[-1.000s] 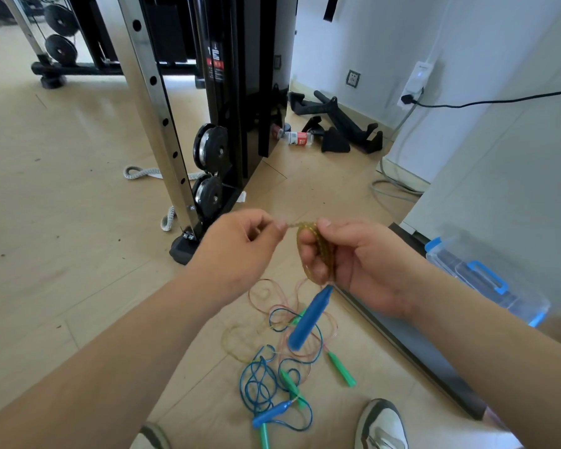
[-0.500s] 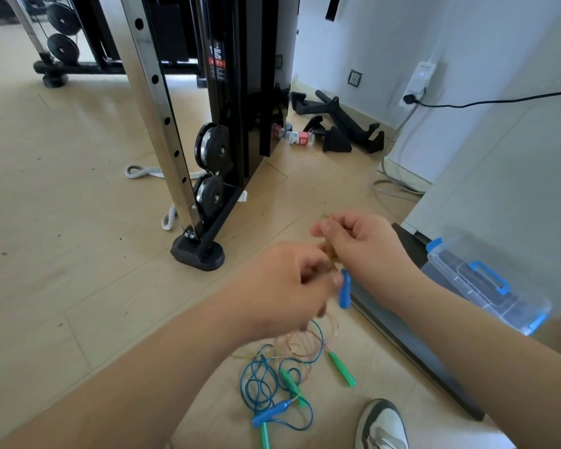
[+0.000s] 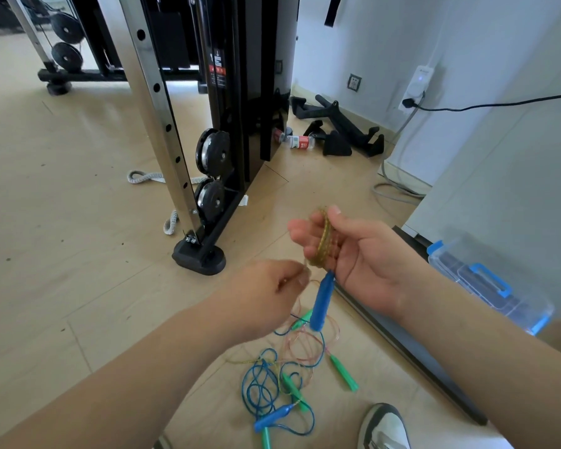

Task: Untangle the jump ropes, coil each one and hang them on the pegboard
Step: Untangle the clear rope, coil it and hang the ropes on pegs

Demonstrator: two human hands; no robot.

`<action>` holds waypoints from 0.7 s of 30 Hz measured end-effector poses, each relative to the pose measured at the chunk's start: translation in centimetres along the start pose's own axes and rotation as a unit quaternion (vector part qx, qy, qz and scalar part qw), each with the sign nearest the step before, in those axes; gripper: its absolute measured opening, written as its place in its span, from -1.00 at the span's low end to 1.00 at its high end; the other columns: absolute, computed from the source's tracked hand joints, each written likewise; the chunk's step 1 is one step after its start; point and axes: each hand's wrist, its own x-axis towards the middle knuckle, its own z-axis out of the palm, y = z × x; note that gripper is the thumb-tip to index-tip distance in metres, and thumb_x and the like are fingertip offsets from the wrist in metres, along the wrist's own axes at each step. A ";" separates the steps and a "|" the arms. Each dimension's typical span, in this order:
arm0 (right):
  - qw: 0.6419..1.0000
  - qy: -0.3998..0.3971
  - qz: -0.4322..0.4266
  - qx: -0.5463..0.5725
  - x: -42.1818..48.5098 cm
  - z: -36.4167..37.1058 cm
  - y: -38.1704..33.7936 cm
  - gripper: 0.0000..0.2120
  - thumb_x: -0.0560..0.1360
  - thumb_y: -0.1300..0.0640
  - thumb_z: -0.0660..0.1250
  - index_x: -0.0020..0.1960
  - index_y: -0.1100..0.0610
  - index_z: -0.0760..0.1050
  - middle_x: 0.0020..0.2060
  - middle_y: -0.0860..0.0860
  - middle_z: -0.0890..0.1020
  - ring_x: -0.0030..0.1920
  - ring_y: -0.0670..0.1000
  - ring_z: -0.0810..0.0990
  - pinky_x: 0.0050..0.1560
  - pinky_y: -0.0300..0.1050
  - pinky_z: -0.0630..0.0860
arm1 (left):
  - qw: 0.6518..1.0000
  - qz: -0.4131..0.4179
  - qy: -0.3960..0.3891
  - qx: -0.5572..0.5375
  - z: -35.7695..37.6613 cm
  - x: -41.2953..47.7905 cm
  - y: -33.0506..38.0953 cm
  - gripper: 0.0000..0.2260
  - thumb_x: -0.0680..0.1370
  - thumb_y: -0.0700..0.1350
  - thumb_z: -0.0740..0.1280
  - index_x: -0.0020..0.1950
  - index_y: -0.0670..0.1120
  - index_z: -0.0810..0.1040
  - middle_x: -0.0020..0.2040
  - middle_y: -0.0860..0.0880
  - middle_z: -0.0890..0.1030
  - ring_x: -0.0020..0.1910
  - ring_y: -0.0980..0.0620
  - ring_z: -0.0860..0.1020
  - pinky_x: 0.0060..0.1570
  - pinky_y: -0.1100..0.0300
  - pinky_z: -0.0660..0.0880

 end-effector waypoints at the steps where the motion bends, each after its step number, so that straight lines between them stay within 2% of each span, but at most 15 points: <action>1: 0.999 0.026 -0.016 -0.015 0.2 -0.1 0.2 -0.75 0.71 0.13 0.19 0.11 0.30 0.54 0.09 0.28 0.72 0.02 0.16 0.75 -0.07 -0.08 0.68 | 0.999 0.001 -0.035 -0.006 0.5 -0.3 0.3 -0.74 0.69 0.10 0.17 0.08 0.03 0.61 -0.19 -0.11 0.68 -0.43 0.07 0.56 -0.33 0.11 0.57; 3: 0.986 0.095 -0.059 -0.126 0.8 -0.8 0.8 -0.75 0.70 0.14 0.25 0.10 0.32 0.59 -0.01 0.23 0.75 0.04 0.19 0.76 0.05 0.01 0.68 | 0.994 0.012 -0.106 -0.022 1.3 -1.2 1.2 -0.76 0.68 0.08 0.20 0.00 0.01 0.60 -0.20 -0.14 0.69 -0.45 0.01 0.64 -0.43 0.25 0.53; 5: 0.941 0.142 -0.102 -0.290 0.9 -1.2 1.2 -0.77 0.68 0.15 0.30 0.06 0.29 0.64 -0.12 0.16 0.77 -0.07 0.08 0.78 0.08 0.02 0.69 | 0.992 0.036 -0.115 -0.046 1.3 -1.6 2.1 -0.78 0.66 0.03 0.27 -0.06 -0.06 0.60 -0.21 -0.16 0.68 -0.48 0.03 0.62 -0.45 0.29 0.50; 7: 0.897 0.117 -0.133 -0.405 0.7 -1.5 1.2 -0.77 0.67 0.15 0.30 0.03 0.29 0.65 -0.28 0.09 0.74 -0.27 -0.11 0.71 -0.13 -0.16 0.65 | 0.991 0.062 -0.047 -0.110 0.3 -1.3 2.6 -0.81 0.63 -0.03 0.34 -0.08 -0.12 0.61 -0.26 -0.19 0.64 -0.50 0.07 0.54 -0.48 0.27 0.47; 9: 0.885 0.058 -0.128 -0.444 0.4 -1.3 1.0 -0.73 0.68 0.12 0.27 -0.05 0.23 0.66 -0.40 -0.02 0.68 -0.38 -0.11 0.59 -0.25 -0.21 0.50 | 0.982 0.078 0.067 -0.158 -1.1 -0.7 2.5 -0.81 0.63 -0.03 0.36 -0.14 -0.07 0.63 -0.38 -0.10 0.59 -0.50 0.10 0.45 -0.48 0.26 0.41; 12: 0.938 -0.024 -0.050 -0.342 0.0 -0.7 0.5 -0.66 0.71 0.12 0.19 -0.03 0.27 0.66 -0.22 0.13 0.74 -0.30 0.08 0.57 -0.24 -0.11 0.46 | 0.967 0.081 0.186 -0.151 -2.4 0.0 1.5 -0.80 0.62 -0.03 0.37 -0.18 -0.02 0.63 -0.47 0.12 0.53 -0.52 0.20 0.36 -0.47 0.37 0.33; 14: 0.967 -0.052 -0.003 -0.248 -0.3 -0.3 0.2 -0.71 0.69 0.16 0.21 -0.01 0.32 0.63 -0.15 0.23 0.70 -0.30 0.11 0.54 -0.23 -0.06 0.48 | 0.959 0.071 0.215 -0.169 -2.7 0.3 0.9 -0.83 0.58 0.00 0.43 -0.18 -0.02 0.63 -0.47 0.12 0.50 -0.49 0.20 0.36 -0.46 0.39 0.32; 16: 0.981 -0.069 0.029 -0.179 -0.3 -0.3 -0.1 -0.77 0.64 0.14 0.27 -0.03 0.27 0.61 -0.15 0.22 0.66 -0.31 0.07 0.54 -0.23 -0.08 0.49 | 0.957 0.053 0.217 -0.187 -2.8 0.5 0.5 -0.81 0.56 0.05 0.46 -0.17 -0.03 0.63 -0.43 0.05 0.50 -0.46 0.16 0.36 -0.46 0.36 0.32; 19: 0.991 -0.080 0.077 -0.069 -0.3 -0.2 -0.3 -0.79 0.55 0.08 0.34 -0.09 0.21 0.63 -0.15 0.15 0.68 -0.33 0.00 0.55 -0.24 -0.15 0.51 | 0.971 0.020 0.165 -0.174 -2.2 0.5 0.0 -0.77 0.63 0.04 0.35 -0.17 -0.04 0.62 -0.38 -0.07 0.54 -0.45 0.10 0.39 -0.41 0.23 0.38; 21: 0.987 -0.096 0.115 -0.056 -0.4 -0.1 -0.3 -0.82 0.54 0.10 0.36 -0.11 0.20 0.64 -0.17 0.12 0.67 -0.35 -0.03 0.53 -0.28 -0.19 0.50 | 0.978 0.021 0.161 -0.129 -1.7 0.5 -0.4 -0.74 0.64 0.03 0.31 -0.18 -0.05 0.61 -0.37 -0.14 0.55 -0.44 0.09 0.39 -0.39 0.18 0.38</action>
